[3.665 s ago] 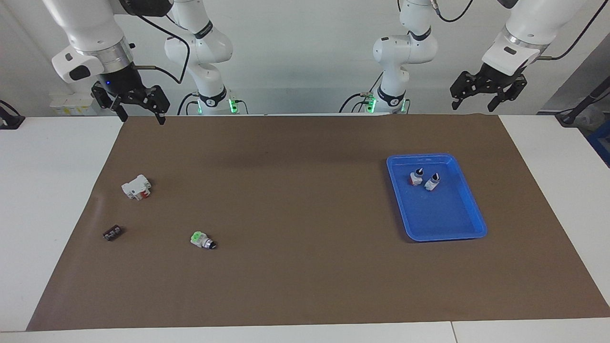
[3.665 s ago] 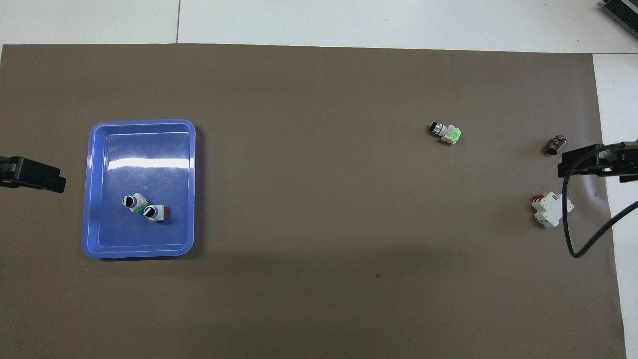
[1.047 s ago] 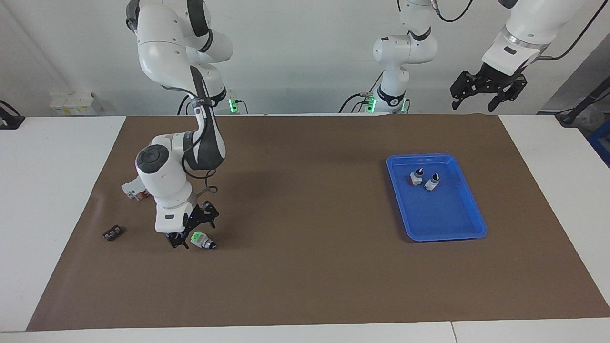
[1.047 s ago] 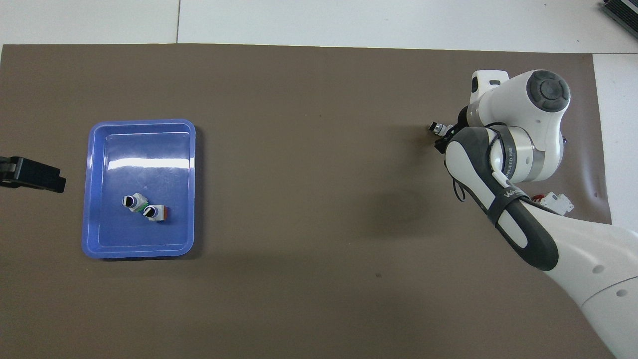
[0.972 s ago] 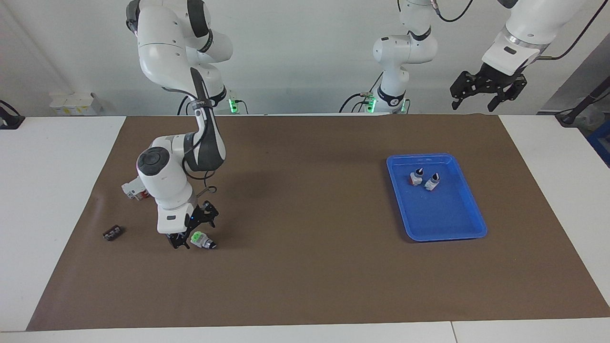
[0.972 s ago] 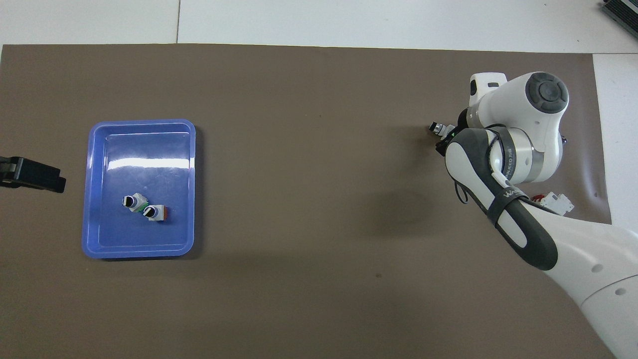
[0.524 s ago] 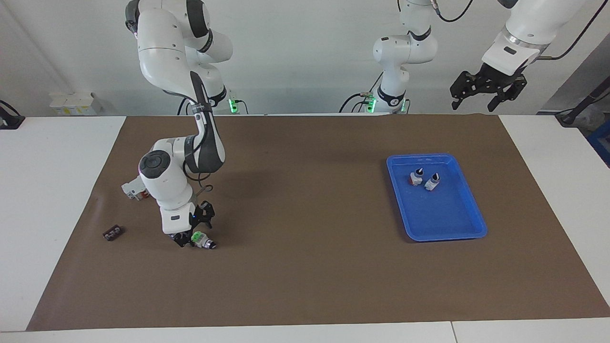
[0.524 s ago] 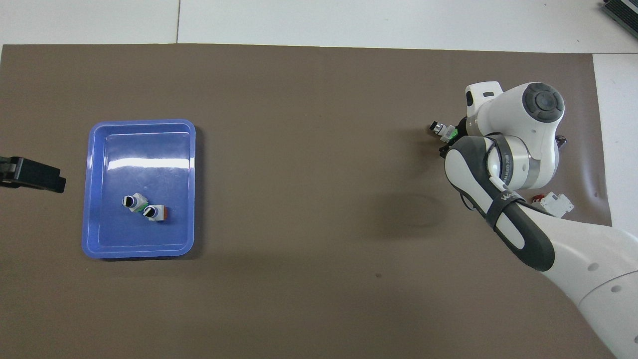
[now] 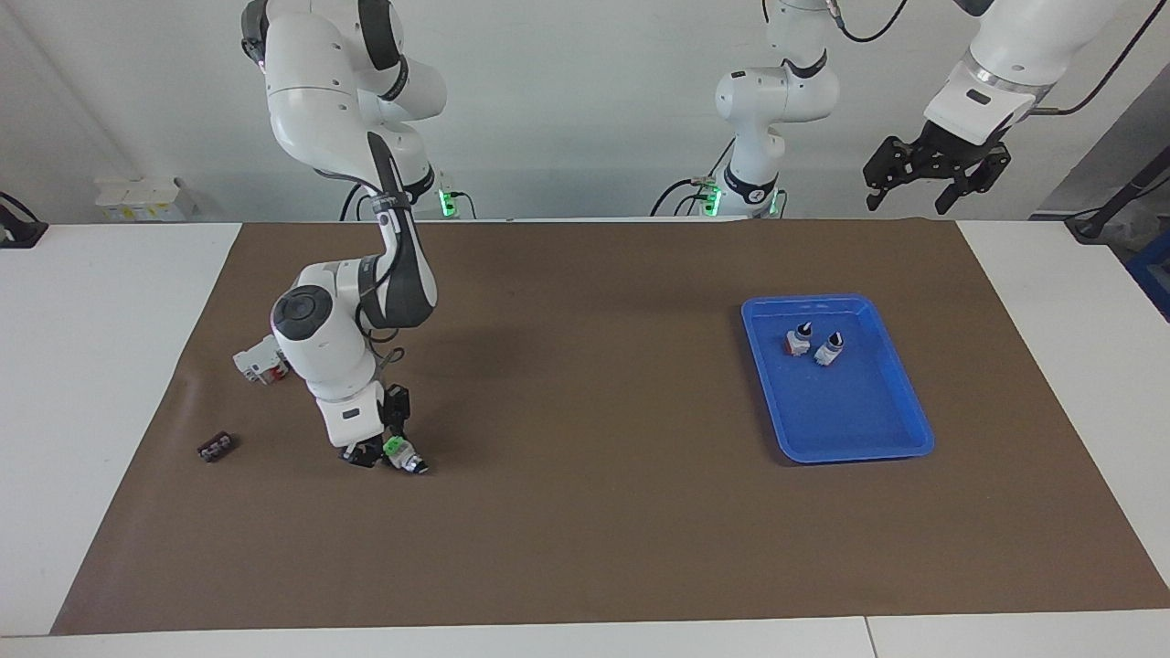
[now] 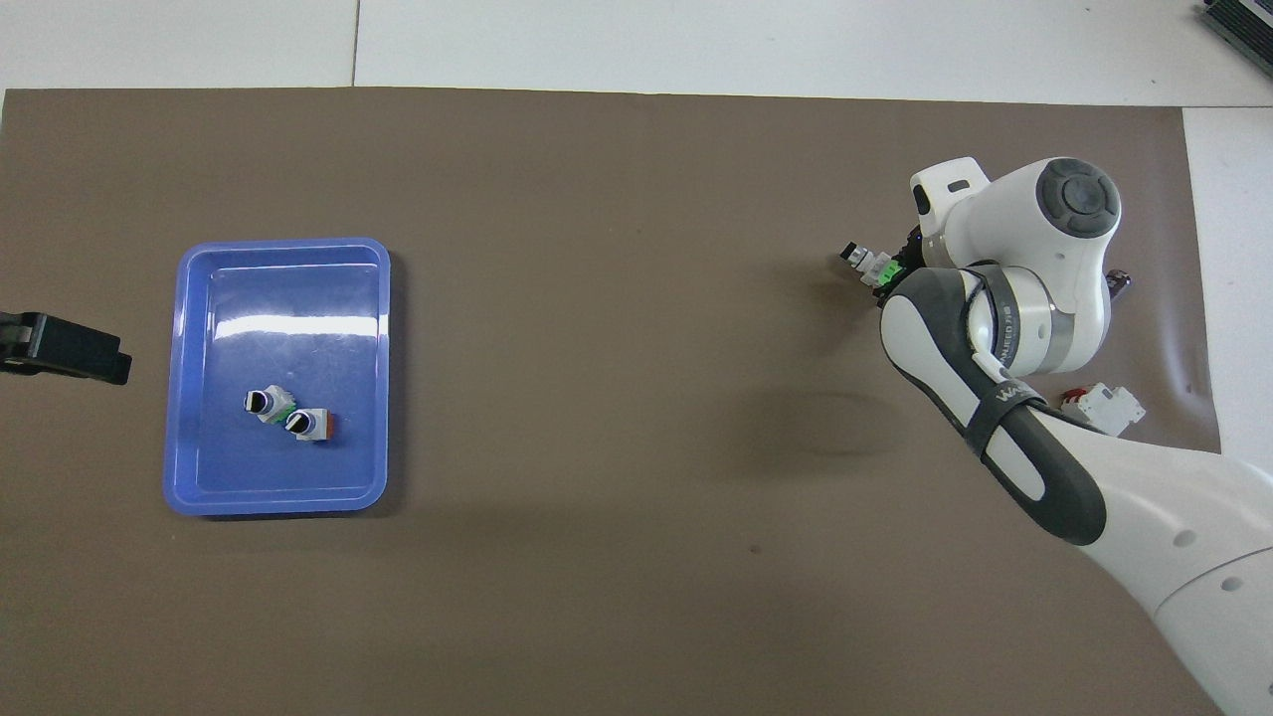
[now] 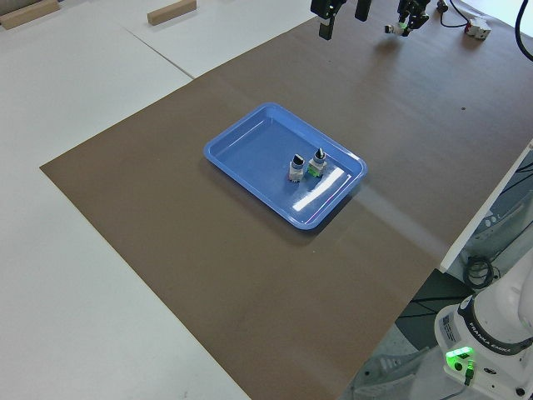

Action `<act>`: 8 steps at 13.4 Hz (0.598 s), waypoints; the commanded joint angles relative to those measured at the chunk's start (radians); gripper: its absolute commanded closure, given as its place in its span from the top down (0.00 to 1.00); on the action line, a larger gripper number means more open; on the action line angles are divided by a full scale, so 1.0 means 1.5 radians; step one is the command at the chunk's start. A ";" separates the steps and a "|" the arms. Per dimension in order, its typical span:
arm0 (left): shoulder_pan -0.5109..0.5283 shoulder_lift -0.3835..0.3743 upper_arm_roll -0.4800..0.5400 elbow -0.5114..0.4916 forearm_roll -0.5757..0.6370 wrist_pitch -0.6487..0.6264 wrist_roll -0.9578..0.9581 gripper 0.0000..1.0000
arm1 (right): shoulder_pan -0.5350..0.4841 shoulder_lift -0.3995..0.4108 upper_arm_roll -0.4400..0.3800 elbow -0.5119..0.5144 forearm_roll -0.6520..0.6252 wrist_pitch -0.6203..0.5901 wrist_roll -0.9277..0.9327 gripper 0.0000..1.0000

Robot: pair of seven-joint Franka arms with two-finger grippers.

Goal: Turn and place switch with both arms

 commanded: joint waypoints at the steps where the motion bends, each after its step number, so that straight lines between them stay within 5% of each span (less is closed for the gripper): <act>1: 0.003 -0.016 -0.003 -0.019 0.008 0.007 -0.005 1.00 | -0.023 -0.053 0.078 0.001 0.048 -0.063 -0.085 0.00; 3: 0.003 -0.016 -0.003 -0.019 0.008 0.007 -0.005 1.00 | -0.023 -0.095 0.111 0.000 0.150 -0.118 -0.135 0.00; 8: 0.003 -0.016 -0.003 -0.020 0.008 0.007 -0.005 1.00 | -0.012 -0.144 0.211 0.013 0.266 -0.108 -0.185 0.00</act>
